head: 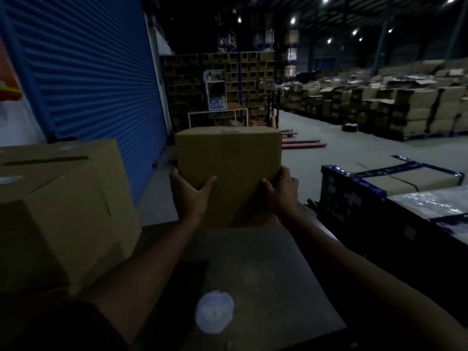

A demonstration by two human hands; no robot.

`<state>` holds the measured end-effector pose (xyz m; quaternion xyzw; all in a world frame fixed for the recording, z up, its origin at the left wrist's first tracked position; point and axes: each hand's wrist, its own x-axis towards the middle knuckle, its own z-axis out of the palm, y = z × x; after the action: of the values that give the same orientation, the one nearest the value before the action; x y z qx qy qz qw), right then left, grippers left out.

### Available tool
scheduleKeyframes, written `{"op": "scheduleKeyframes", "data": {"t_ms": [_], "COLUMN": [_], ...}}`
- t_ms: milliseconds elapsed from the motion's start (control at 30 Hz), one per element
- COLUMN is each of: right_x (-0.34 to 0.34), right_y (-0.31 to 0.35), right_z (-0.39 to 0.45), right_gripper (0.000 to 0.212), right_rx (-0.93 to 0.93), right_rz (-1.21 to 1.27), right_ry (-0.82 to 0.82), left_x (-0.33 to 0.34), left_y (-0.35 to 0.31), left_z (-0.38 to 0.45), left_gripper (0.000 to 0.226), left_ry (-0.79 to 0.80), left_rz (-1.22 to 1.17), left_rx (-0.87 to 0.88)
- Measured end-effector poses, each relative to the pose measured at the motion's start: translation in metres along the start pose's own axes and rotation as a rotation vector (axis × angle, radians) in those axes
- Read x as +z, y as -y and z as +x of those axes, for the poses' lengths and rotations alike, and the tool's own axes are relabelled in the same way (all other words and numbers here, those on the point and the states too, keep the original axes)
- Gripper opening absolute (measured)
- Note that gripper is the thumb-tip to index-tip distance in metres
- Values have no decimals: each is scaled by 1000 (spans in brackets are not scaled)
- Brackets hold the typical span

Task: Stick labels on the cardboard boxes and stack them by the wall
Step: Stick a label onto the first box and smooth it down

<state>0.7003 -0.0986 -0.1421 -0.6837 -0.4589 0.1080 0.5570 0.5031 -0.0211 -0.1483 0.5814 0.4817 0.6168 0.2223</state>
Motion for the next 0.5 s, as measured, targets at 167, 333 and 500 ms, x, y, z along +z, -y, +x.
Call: {"op": "scheduleKeyframes", "data": {"t_ms": [167, 333, 500], "right_x": [-3, 13, 27], "right_y": [-82, -151, -181], "right_z": [-17, -23, -29], "right_gripper": [42, 41, 50], "right_rx": [90, 196, 328], "right_rz": [-129, -220, -166], "right_ry": [12, 80, 165], "left_x": [37, 67, 77], "left_y": [68, 137, 189], "left_z": [-50, -84, -97], "left_gripper": [96, 97, 81], "left_ry": [155, 249, 375], "left_rz": [28, 95, 192], "left_rx": [-115, -256, -311]}}
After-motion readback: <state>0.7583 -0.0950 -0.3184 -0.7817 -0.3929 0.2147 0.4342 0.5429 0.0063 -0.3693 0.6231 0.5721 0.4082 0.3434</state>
